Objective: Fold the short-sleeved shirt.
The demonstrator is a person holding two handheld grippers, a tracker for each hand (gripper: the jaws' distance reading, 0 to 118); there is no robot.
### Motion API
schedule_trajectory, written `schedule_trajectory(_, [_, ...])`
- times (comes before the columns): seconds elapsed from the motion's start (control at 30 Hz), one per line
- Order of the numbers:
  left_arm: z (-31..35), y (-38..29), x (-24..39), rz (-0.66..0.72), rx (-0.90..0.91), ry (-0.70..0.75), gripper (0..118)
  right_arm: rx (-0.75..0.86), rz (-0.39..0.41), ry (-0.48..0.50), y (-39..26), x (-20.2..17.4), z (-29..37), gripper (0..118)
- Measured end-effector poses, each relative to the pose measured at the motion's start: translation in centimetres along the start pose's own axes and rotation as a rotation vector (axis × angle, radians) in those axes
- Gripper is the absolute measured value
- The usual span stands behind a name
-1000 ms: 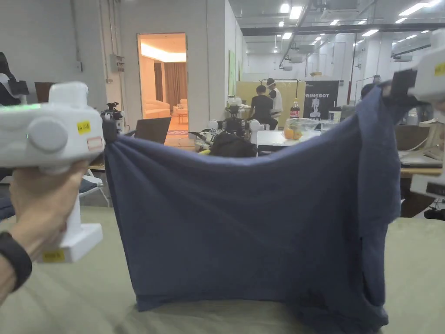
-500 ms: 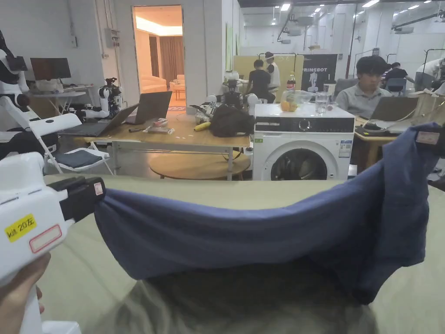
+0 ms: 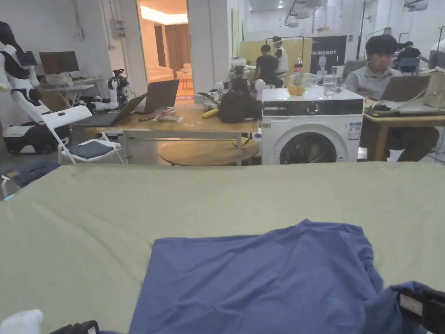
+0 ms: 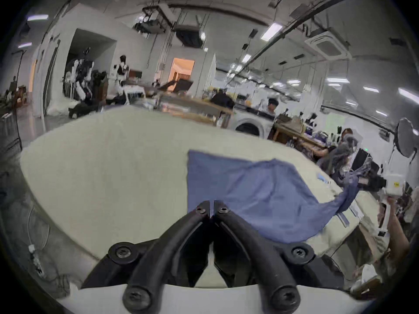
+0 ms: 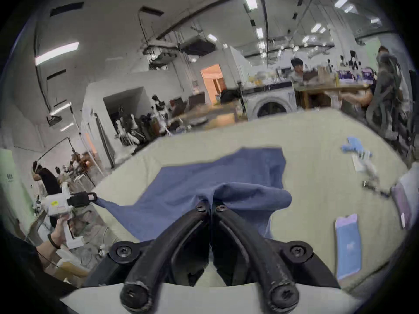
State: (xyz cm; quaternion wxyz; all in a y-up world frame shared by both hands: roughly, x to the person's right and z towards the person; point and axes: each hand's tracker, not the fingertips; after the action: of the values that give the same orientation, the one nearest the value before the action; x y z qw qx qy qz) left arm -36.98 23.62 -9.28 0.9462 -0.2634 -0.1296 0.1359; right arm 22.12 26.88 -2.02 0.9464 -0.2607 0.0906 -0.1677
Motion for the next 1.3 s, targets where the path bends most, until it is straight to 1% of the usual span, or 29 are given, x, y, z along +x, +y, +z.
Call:
schedule_trajectory(0.03, [-0.9, -0.5, -0.5, -0.016, -0.019, 0.038, 0, -0.009, -0.022, -0.028, -1.3, 0.6, -0.7, 0])
schedule_trajectory(0.1, [-1.8, -1.3, -1.3, 0.015, -0.049, 0.049, 0, -0.036, -0.060, -0.037, -2.9, 1.9, -1.8, 0])
schedule_trajectory(0.17, [-2.8, -1.7, -2.2, 0.059, -0.055, 0.063, 0, -0.041, -0.068, -0.069, -3.8, 2.7, -2.4, 0])
schedule_trajectory(0.23, [-3.3, -2.0, -2.6, 0.065, -0.081, 0.078, 7, -0.037, -0.080, -0.095, -4.3, 3.3, -2.4, 0])
schedule_trajectory(0.27, [-3.4, -2.1, -2.8, 0.067, -0.099, 0.086, 7, -0.042, -0.080, -0.104, -4.4, 3.6, -2.2, 0])
schedule_trajectory(0.3, [-3.4, -2.1, -2.9, 0.064, -0.103, 0.084, 30, -0.045, -0.076, -0.122, -4.3, 3.9, -1.8, 12])
schedule_trajectory(0.33, [-3.2, -2.0, -2.9, 0.056, -0.101, 0.080, 57, -0.037, -0.069, -0.153, -4.3, 4.3, -1.3, 36])
schedule_trajectory(0.37, [-2.3, -2.0, -2.5, 0.044, -0.096, 0.082, 85, -0.015, -0.047, -0.188, -4.2, 4.4, -0.7, 65])
schedule_trajectory(0.4, [-1.6, -1.4, -2.1, -0.017, -0.049, 0.088, 95, 0.016, -0.025, -0.218, -4.0, 4.5, 0.3, 82])
schedule_trajectory(0.47, [-0.7, -0.1, -0.7, -0.071, -0.011, 0.097, 95, 0.084, 0.007, -0.283, -3.3, 4.1, 1.9, 82])
schedule_trajectory(0.5, [0.1, 0.5, 0.4, -0.110, 0.026, 0.089, 95, 0.126, 0.005, -0.296, -2.7, 3.5, 2.6, 82])
schedule_trajectory(0.57, [1.1, 1.9, 2.7, -0.156, 0.096, 0.081, 95, 0.204, 0.005, -0.279, -1.7, 1.8, 3.8, 81])
schedule_trajectory(0.67, [2.7, 3.4, 6.6, -0.224, 0.208, 0.041, 95, 0.290, 0.082, -0.272, -0.7, -2.1, 4.7, 81])
schedule_trajectory(0.77, [3.7, 3.8, 9.8, -0.277, 0.283, -0.006, 92, 0.306, 0.177, -0.273, -0.8, -5.2, 4.1, 81])
schedule_trajectory(0.8, [3.9, 3.8, 10.5, -0.283, 0.309, -0.031, 87, 0.310, 0.202, -0.276, -1.0, -6.1, 3.9, 79])
schedule_trajectory(0.83, [4.0, 3.7, 11.0, -0.286, 0.297, -0.045, 78, 0.320, 0.199, -0.276, -1.4, -6.8, 3.7, 71])
schedule_trajectory(0.87, [4.1, 3.5, 11.6, -0.292, 0.300, -0.052, 65, 0.324, 0.193, -0.271, -1.7, -6.6, 3.2, 56])
schedule_trajectory(0.9, [4.2, 3.3, 11.9, -0.292, 0.295, -0.066, 47, 0.324, 0.190, -0.250, -2.0, -6.9, 2.9, 31])
schedule_trajectory(0.93, [4.2, 3.0, 12.2, -0.297, 0.279, -0.085, 32, 0.320, 0.185, -0.253, -2.3, -7.3, 2.5, 14])
schedule_trajectory(0.97, [4.3, 2.7, 12.5, -0.305, 0.270, -0.093, 11, 0.315, 0.186, -0.263, -2.6, -7.6, 2.1, 3])
schedule_trajectory(1.0, [4.5, 2.2, 12.9, -0.319, 0.282, -0.091, 0, 0.298, 0.196, -0.259, -2.9, -7.8, 1.8, 0])
schedule_trajectory(1.07, [4.9, 1.7, 13.3, -0.360, 0.285, -0.076, 0, 0.267, 0.214, -0.255, -3.5, -8.1, 1.3, 0])
schedule_trajectory(1.13, [5.1, 1.6, 13.2, -0.364, 0.271, -0.075, 0, 0.241, 0.232, -0.252, -4.0, -8.5, 0.8, 0])
schedule_trajectory(1.2, [5.4, 1.6, 12.1, -0.333, 0.259, -0.089, 0, 0.234, 0.252, -0.246, -4.4, -8.6, 0.7, 0])
schedule_trajectory(1.23, [5.6, 1.7, 11.2, -0.302, 0.244, -0.083, 0, 0.233, 0.267, -0.265, -4.7, -8.8, 0.7, 0])
schedule_trajectory(1.3, [5.2, 1.8, 8.8, -0.268, 0.193, -0.055, 0, 0.229, 0.275, -0.257, -5.0, -8.8, 1.1, 0])
